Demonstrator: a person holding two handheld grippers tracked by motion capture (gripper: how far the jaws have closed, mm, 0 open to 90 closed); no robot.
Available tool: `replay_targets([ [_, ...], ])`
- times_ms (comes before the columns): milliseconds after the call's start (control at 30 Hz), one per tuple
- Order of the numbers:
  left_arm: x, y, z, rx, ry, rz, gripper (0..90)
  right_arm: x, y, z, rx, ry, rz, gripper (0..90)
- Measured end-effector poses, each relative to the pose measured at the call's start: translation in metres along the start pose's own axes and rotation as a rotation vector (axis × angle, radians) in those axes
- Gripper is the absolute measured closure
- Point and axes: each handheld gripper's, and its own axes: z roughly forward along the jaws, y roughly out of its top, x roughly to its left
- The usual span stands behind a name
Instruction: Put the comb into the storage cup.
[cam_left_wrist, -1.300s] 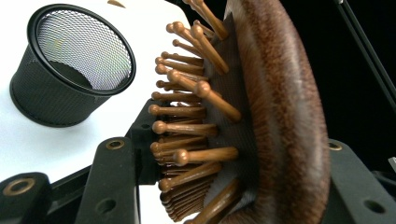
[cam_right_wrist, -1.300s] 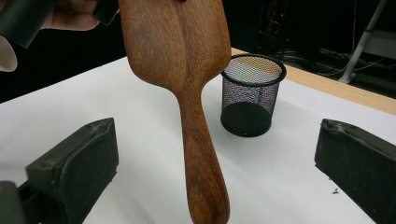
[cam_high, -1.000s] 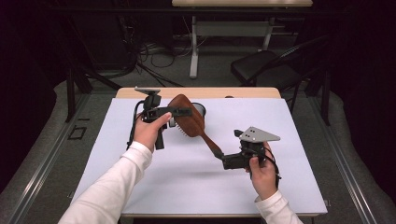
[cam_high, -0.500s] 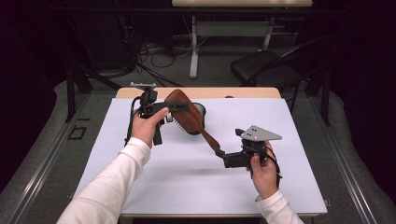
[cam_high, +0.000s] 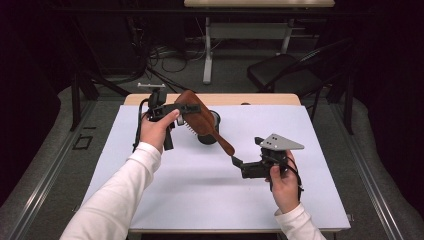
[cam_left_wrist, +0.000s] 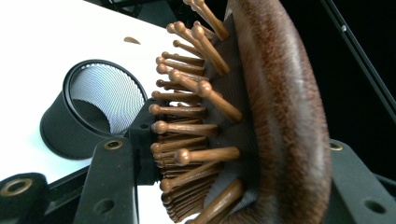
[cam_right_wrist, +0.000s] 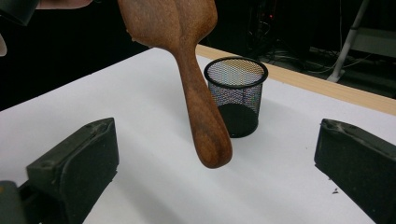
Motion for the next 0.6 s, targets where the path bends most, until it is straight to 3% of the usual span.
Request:
replay_targets([
  [600, 0.005, 0.014, 0.004, -0.043, 0.046, -0.036, 47.5, -0.003, 0.002, -0.002, -0.008, 0.005, 0.014, 0.0],
])
